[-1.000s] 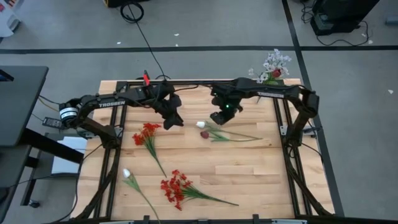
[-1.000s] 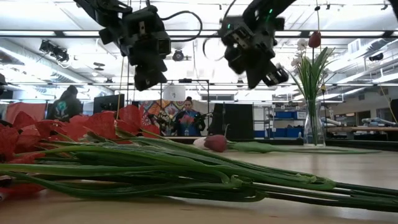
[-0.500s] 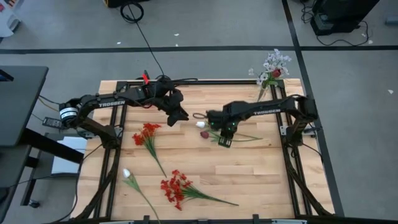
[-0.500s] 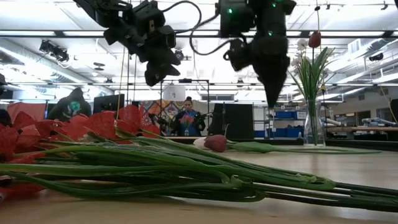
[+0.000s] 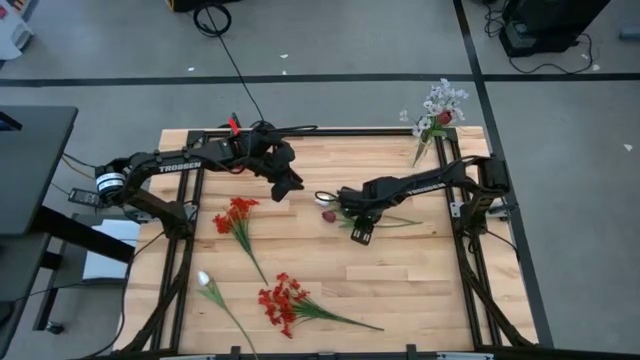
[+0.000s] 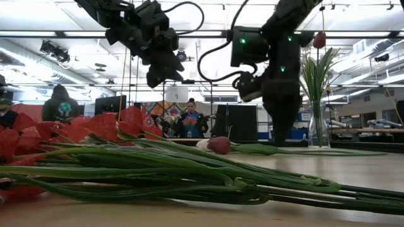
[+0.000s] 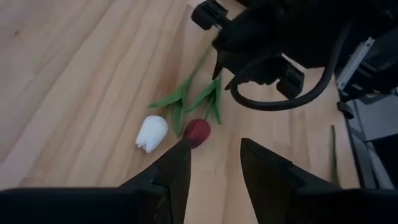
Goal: Sort flowers into vase by color
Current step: Put the dark red flower into the transparent vase
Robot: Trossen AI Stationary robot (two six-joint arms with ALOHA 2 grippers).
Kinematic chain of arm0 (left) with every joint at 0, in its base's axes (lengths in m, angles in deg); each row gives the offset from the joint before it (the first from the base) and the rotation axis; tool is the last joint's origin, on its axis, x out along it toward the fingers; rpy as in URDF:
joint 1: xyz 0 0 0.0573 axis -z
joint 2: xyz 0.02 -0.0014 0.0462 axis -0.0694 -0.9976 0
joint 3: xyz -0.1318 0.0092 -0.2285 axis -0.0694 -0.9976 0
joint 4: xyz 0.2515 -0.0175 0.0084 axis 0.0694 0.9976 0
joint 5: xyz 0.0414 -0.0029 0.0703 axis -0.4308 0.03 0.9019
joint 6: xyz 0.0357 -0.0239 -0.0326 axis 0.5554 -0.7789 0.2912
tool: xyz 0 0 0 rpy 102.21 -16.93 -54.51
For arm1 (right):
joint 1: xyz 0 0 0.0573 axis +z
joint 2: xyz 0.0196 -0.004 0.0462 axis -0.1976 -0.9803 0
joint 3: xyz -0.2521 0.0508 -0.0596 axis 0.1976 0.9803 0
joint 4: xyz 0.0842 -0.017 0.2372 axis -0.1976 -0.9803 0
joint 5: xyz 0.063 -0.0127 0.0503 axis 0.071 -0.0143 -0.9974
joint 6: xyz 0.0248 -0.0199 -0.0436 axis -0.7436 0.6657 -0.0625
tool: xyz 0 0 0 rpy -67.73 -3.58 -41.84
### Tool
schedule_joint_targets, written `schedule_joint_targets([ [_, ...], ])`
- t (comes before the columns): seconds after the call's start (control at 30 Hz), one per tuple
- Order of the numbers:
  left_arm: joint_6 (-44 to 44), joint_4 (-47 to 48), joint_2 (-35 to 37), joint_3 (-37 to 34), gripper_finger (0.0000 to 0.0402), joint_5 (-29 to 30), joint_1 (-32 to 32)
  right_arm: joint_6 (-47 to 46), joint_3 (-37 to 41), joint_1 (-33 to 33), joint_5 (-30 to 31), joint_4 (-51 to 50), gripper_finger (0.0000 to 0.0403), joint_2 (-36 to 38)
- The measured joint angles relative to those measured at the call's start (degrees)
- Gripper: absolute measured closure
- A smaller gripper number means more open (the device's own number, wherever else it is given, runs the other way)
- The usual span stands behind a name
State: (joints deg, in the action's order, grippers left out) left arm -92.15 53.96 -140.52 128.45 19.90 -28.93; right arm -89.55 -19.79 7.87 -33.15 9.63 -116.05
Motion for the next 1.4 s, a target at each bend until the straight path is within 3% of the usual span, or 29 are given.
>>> schedule_joint_targets([
  [0.33, 0.1, 0.0, 0.0, 0.0, 0.0258, 4.3, 0.0, 1.8, 5.3, 0.0, 3.2, 7.2, 0.0284, 0.3],
  [0.43, 0.1, 0.0, 0.0, 0.0, 0.0258, 5.1, 0.0, 1.5, 6.2, 0.0, 2.9, 8.3, 0.0312, 0.4],
  [0.57, 0.1, 0.0, 0.0, 0.0, 0.0258, 5.3, 0.0, -1.9, 5.6, -0.1, 1.3, 7.9, 0.0379, 0.3],
  [0.7, -3.3, 0.1, 0.3, 0.0, 0.0258, 4.1, -0.4, -7.8, 2.8, -0.6, 0.6, 7.7, 0.0387, -0.2],
  [0.9, -5.1, 1.1, 6.1, 0.1, 0.0258, 1.0, -4.0, -14.5, -0.4, -2.2, 1.5, 19.7, 0.0396, 2.7],
  [1.1, -5.4, 1.2, 11.7, 0.1, 0.0258, 1.0, -7.5, -19.7, -0.5, -4.8, 9.0, 35.6, 0.0398, 9.8],
  [1.23, -5.4, 1.0, 13.3, 0.1, 0.0258, 0.9, -7.5, -15.8, -0.5, -6.4, 13.6, 48.6, 0.0399, 14.6],
  [1.4, -4.5, -2.8, 13.1, 0.0, 0.0258, -1.0, -4.4, -6.2, -0.6, -7.8, 13.7, 60.3, 0.04, 17.8],
])
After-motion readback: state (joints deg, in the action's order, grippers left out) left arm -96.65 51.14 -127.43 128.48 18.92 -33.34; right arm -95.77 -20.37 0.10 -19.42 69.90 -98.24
